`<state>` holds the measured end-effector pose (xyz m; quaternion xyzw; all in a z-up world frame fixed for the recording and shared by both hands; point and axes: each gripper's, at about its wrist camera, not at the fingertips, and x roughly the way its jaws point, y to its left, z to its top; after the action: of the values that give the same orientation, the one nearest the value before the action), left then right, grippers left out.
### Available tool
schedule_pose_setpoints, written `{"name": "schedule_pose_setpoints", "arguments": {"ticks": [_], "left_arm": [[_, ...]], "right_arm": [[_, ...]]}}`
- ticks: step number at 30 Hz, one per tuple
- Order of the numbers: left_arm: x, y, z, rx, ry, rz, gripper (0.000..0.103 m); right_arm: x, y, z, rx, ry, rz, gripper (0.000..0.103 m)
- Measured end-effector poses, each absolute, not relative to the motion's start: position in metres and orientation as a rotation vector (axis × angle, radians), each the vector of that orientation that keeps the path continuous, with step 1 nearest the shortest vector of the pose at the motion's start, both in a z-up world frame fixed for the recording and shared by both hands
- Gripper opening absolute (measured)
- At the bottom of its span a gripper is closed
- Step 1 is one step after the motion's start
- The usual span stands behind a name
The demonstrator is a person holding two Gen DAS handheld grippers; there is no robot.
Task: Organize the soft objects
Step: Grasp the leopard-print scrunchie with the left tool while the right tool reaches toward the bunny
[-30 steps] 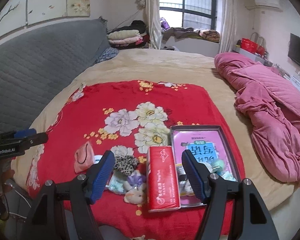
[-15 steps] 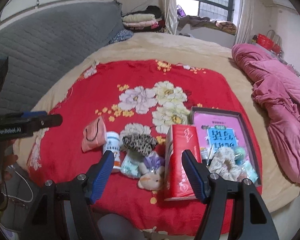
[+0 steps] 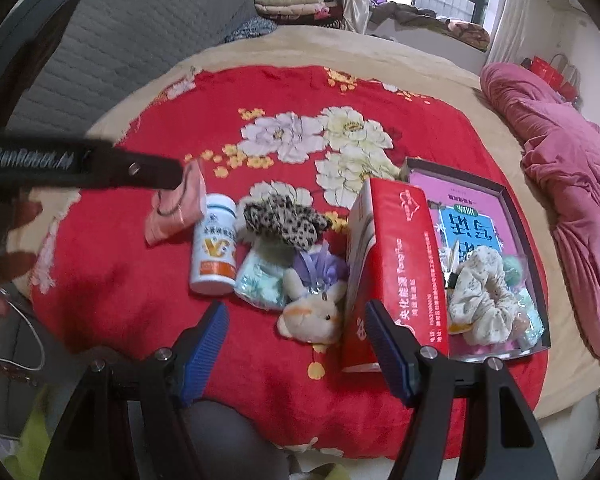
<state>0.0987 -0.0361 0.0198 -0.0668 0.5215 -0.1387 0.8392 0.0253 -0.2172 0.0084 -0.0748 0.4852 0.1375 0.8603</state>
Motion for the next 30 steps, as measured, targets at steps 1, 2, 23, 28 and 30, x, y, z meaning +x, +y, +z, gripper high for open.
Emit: {"name": "schedule_pose_setpoints", "arguments": {"ticks": [1,2,23,28,30], "left_arm": [[0.104,-0.039,0.015,-0.136,1.113,-0.292,0.073],[0.108,-0.042,0.011,-0.131,1.122,-0.295,0.073],[0.189,-0.097,-0.07,-0.143,1.331,-0.365,0.073],[0.197,-0.099,-0.084,-0.159,1.36,-0.359,0.073],[0.201,-0.099,-0.089,-0.17,1.375,-0.363,0.073]], "right_arm": [[0.026,-0.216,0.005,-0.165,1.021,0.286,0.069],[0.025,-0.213,-0.001,-0.177,1.028,0.287,0.069],[0.031,-0.182,-0.071,-0.411,1.048,0.211,0.07],[0.039,-0.173,-0.087,-0.418,1.069,0.198,0.07],[0.045,-0.174,-0.091,-0.416,1.084,0.185,0.07]]}}
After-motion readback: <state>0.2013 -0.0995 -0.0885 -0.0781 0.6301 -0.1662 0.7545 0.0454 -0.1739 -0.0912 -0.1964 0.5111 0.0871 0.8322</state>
